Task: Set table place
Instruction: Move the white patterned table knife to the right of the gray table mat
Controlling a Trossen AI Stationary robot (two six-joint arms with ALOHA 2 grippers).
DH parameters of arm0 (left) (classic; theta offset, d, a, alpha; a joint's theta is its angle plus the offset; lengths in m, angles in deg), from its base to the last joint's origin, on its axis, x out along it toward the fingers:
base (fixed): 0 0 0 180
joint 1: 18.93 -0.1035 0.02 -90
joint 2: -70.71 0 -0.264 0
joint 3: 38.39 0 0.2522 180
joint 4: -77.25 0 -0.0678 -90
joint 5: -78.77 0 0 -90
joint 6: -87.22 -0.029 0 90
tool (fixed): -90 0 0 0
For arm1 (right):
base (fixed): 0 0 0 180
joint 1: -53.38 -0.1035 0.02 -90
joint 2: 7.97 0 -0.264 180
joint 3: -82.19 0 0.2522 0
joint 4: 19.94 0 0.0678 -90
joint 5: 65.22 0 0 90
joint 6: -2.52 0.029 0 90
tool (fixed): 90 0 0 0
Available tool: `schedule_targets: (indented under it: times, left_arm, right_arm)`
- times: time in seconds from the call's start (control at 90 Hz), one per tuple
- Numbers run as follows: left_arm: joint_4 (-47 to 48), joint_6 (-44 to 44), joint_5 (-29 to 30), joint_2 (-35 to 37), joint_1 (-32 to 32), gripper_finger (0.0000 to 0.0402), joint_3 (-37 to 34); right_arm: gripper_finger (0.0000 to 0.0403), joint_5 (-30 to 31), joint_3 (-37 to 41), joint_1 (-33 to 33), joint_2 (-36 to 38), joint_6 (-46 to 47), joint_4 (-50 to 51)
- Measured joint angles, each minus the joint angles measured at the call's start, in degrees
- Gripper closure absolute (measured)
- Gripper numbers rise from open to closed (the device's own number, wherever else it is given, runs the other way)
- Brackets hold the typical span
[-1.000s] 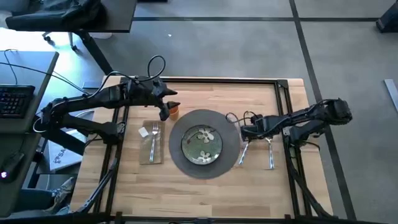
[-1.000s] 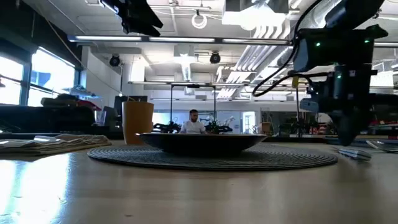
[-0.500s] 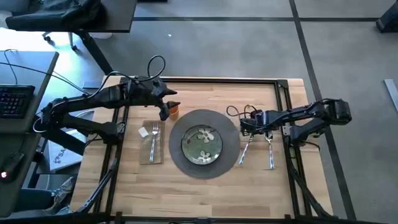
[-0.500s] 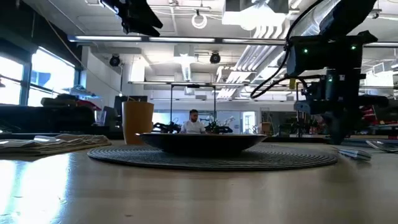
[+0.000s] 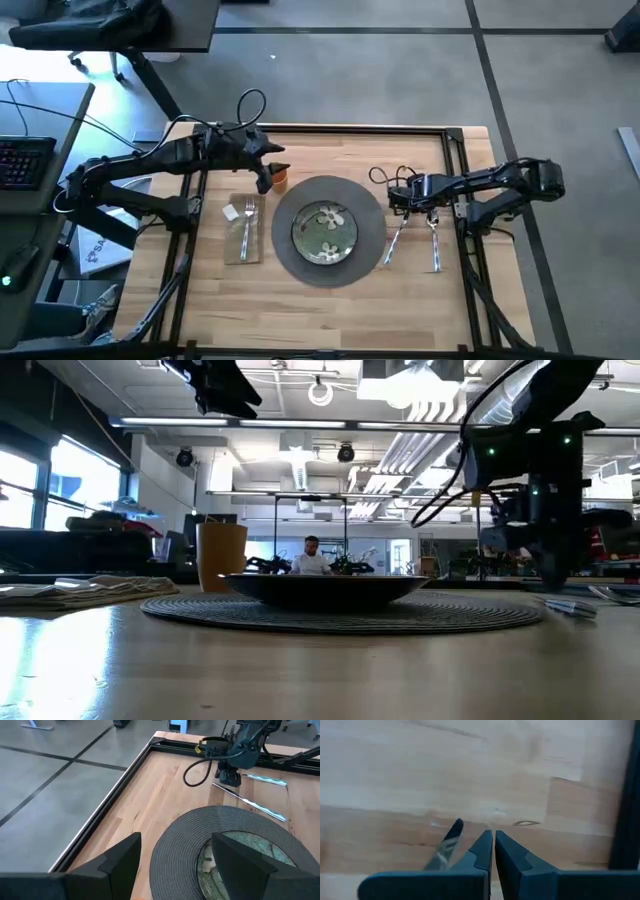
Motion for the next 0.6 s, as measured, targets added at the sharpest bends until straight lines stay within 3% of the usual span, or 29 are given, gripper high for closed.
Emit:
schedule_targets:
  times: [0.144, 0.6]
  left_arm:
    - [0.05, -0.27, -0.04, 0.00, 0.00, 0.0179, 0.00]
    - [0.02, -0.42, 0.00, 0.00, 0.00, 0.0179, 0.00]
  right_arm:
    - [0.0403, -2.06, 1.95, -0.02, 0.28, 0.08, -5.53]
    - [0.0403, -2.04, 2.28, 2.01, 0.28, -2.69, -8.67]
